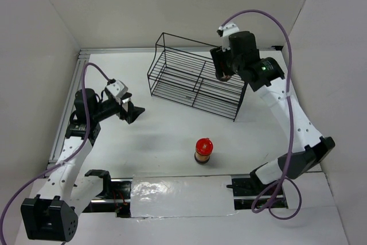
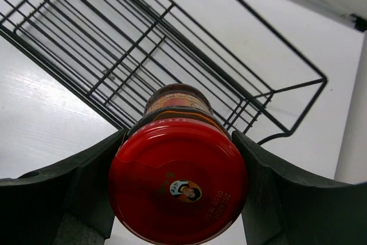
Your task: Organize the condiment bottles
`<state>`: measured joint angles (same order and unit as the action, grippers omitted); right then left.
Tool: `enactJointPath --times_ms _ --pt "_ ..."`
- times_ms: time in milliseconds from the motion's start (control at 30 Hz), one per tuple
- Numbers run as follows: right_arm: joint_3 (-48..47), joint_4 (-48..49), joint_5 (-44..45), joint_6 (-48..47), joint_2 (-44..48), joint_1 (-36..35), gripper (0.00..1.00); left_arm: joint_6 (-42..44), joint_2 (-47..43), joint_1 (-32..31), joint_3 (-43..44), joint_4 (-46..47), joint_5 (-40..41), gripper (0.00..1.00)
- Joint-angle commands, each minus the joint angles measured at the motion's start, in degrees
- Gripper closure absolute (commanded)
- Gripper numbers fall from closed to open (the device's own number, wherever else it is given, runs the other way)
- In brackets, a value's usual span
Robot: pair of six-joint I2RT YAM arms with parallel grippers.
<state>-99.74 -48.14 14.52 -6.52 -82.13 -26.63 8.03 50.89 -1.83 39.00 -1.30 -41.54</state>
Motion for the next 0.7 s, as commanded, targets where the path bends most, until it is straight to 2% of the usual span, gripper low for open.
enactJointPath --times_ms 0,167,667 --pt "-1.68 4.63 -0.11 1.95 -0.57 0.44 1.0 -1.35 -0.8 -0.28 2.57 1.48 -0.74 0.01" --pt "-3.18 1.22 -0.02 5.02 -4.96 1.93 1.0 -1.26 -2.11 -0.28 2.22 -0.09 -0.04 0.01" --pt "-0.72 -3.1 -1.86 11.18 -8.14 9.58 1.0 -1.53 -4.05 -0.37 1.08 -1.34 1.2 0.01"
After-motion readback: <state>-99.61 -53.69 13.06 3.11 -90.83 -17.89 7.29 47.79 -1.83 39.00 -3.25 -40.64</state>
